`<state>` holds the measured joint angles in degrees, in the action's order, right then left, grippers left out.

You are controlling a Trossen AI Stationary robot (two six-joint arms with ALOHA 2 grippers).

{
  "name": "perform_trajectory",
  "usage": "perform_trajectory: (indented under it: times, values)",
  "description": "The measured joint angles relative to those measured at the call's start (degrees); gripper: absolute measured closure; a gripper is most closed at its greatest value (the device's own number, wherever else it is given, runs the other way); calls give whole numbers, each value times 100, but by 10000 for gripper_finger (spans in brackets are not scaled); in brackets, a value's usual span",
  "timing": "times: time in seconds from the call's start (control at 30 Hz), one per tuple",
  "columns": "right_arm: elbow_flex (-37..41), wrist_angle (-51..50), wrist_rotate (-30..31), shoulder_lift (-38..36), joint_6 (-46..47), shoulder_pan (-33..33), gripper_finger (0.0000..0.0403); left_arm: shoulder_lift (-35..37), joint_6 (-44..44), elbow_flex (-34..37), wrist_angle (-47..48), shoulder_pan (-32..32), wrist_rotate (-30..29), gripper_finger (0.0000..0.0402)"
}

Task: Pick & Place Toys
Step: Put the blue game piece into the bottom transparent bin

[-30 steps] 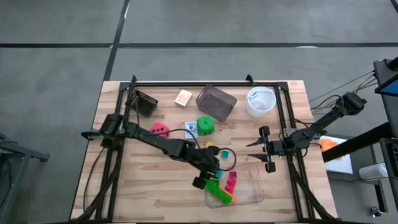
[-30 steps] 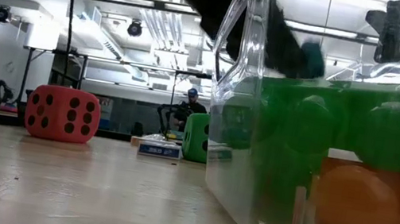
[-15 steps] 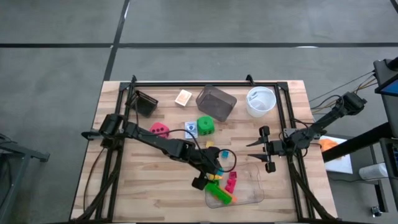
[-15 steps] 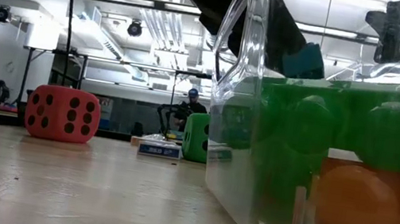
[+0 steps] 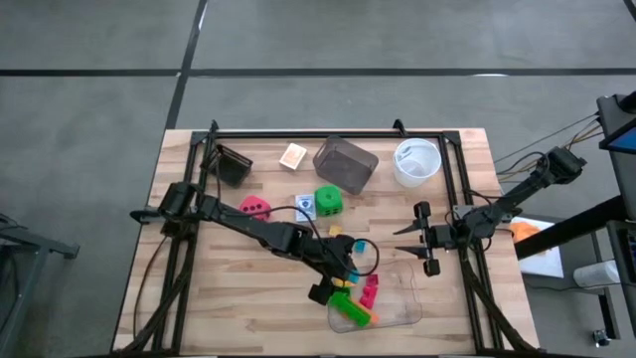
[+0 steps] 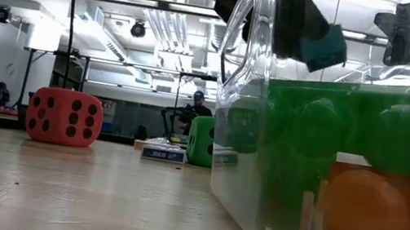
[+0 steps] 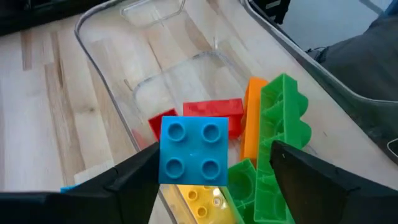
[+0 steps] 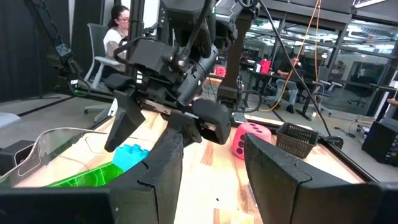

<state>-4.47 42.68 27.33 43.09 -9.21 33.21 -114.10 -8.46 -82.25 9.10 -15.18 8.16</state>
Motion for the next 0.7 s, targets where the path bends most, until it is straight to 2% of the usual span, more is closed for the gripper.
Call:
perform_trajectory:
  times: [0.23,0.53,0.6,0.7]
  values:
    - [0,-7,0,0,0,0,236,-1,-55,-108,13,-4,-3,139]
    - [0,-31,0,0,2,0,236,-7,-126,-104,282,-64,-85,141]
    - [0,-31,0,-2,2,0,236,-7,-328,-106,274,-97,-246,141]
    - [0,-31,0,-1,2,0,236,-7,-651,-106,210,-157,-805,141]
